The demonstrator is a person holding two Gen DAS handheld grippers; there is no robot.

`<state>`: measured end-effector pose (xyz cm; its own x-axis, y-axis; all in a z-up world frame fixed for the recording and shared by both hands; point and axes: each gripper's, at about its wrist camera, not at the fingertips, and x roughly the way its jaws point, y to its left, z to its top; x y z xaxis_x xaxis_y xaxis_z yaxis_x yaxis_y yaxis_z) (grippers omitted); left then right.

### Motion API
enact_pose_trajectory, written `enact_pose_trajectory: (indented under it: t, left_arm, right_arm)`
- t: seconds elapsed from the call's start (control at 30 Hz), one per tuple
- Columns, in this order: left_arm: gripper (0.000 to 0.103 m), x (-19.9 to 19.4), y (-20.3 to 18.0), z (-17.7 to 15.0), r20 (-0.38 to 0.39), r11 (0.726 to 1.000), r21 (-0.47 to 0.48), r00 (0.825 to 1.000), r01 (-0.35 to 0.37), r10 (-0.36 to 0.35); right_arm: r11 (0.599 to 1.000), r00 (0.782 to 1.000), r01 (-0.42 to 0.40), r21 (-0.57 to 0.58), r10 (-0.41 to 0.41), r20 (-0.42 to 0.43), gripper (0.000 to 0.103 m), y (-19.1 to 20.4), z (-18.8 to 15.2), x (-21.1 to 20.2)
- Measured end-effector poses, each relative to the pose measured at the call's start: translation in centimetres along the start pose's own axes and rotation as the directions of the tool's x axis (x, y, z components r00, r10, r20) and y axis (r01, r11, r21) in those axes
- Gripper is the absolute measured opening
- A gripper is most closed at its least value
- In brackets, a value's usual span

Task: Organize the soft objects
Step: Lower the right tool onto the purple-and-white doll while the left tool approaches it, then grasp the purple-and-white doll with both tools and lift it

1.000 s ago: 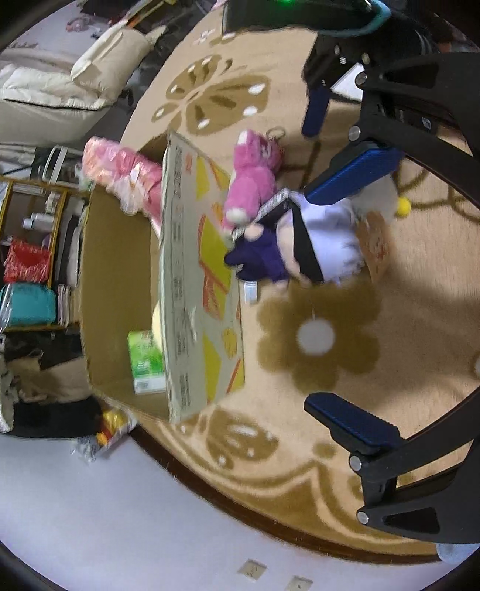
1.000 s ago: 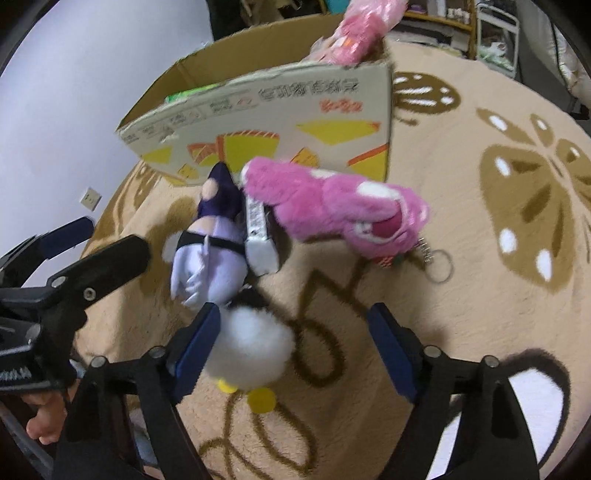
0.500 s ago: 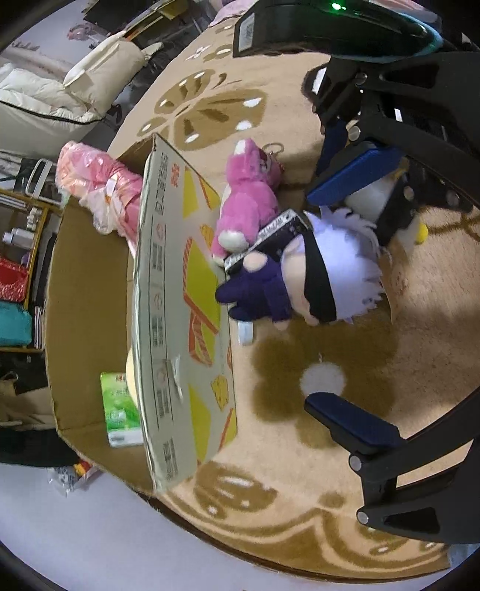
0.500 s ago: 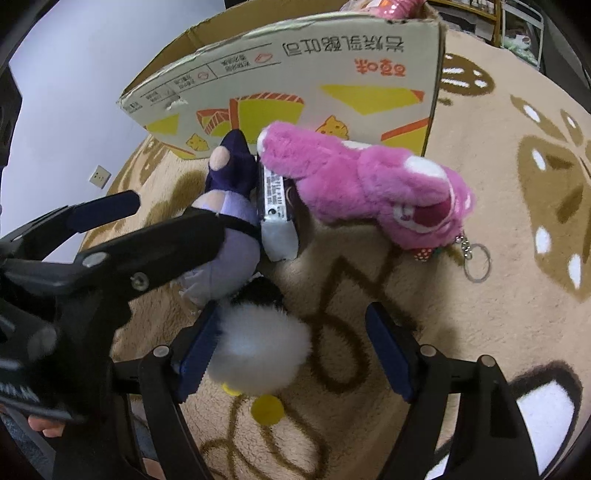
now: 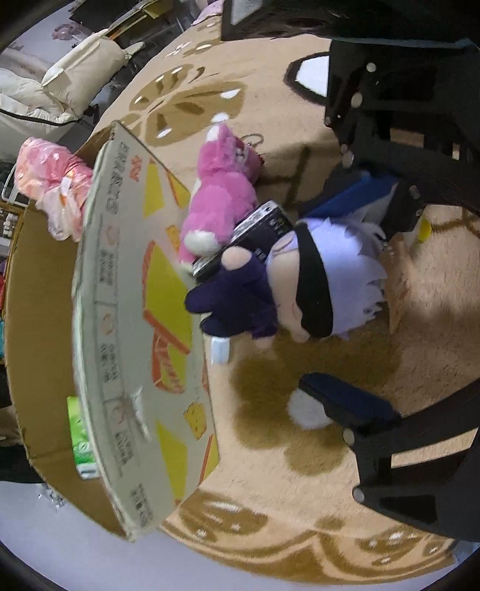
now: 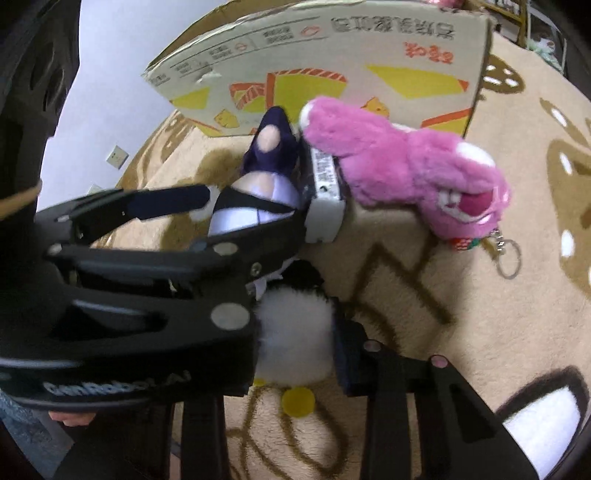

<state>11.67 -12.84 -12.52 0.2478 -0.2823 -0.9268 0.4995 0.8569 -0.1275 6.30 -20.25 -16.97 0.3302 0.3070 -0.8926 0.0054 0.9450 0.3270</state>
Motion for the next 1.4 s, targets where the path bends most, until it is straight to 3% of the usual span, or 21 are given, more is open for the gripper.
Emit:
enact_pose_trajectory:
  t: [0.03, 0.13, 0.4, 0.53, 0.63, 0.73, 0.9, 1.17, 1.4]
  left_arm:
    - [0.065, 0.2, -0.1, -0.1, -0.003, 1.0, 0.004, 1.0, 0.012, -0.012]
    - [0.06, 0.3, -0.6, -0.4, 0.001, 1.0, 0.009, 1.0, 0.021, -0.021]
    - [0.058, -1.2, -0.7, -1.1, 0.054, 1.0, -0.001, 0.998, -0.027, 0.027]
    - [0.057, -2.4, 0.4, -1.4, 0.091, 0.997, -0.049, 0.994, -0.054, 0.058]
    - [0.057, -3.3, 1.4, -1.6, 0.126, 0.991, -0.082, 0.985, -0.106, 0.115]
    - [0.057, -4.5, 2.3, -1.9, 0.166, 0.985, -0.123, 0.976, -0.124, 0.144]
    - [0.058, -7.4, 3.5, -3.2, 0.233, 0.975, -0.155, 0.954, -0.157, 0.19]
    - [0.058, -11.0, 2.9, -5.0, 0.334, 0.964, -0.159, 0.907, -0.215, 0.257]
    - [0.058, -13.2, 1.7, -5.3, 0.404, 0.958, -0.13, 0.869, -0.255, 0.286]
  right_arm:
    - [0.999, 0.999, 0.034, -0.005, -0.034, 0.011, 0.035, -0.2, -0.1, -0.4]
    - [0.998, 0.998, 0.061, 0.011, -0.061, 0.023, 0.035, -0.8, 0.1, -0.7]
    - [0.997, 0.995, 0.074, -0.011, -0.074, 0.061, 0.035, -1.2, 0.1, -1.8]
    - [0.996, 0.994, 0.089, -0.027, -0.086, 0.072, 0.035, -1.2, 0.0, -2.5]
    - [0.99, 0.987, 0.139, -0.016, -0.137, 0.089, 0.035, -1.4, 0.0, -2.9]
    - [0.992, 0.982, 0.129, 0.009, -0.129, 0.135, 0.035, -2.0, 0.2, -4.2]
    - [0.99, 0.96, 0.137, 0.007, -0.135, 0.245, 0.035, -1.8, 0.3, -7.0]
    - [0.988, 0.901, 0.152, 0.008, -0.142, 0.409, 0.035, -0.6, 1.1, -11.7]
    - [0.985, 0.856, 0.172, -0.006, -0.146, 0.497, 0.035, 0.2, 2.6, -14.8]
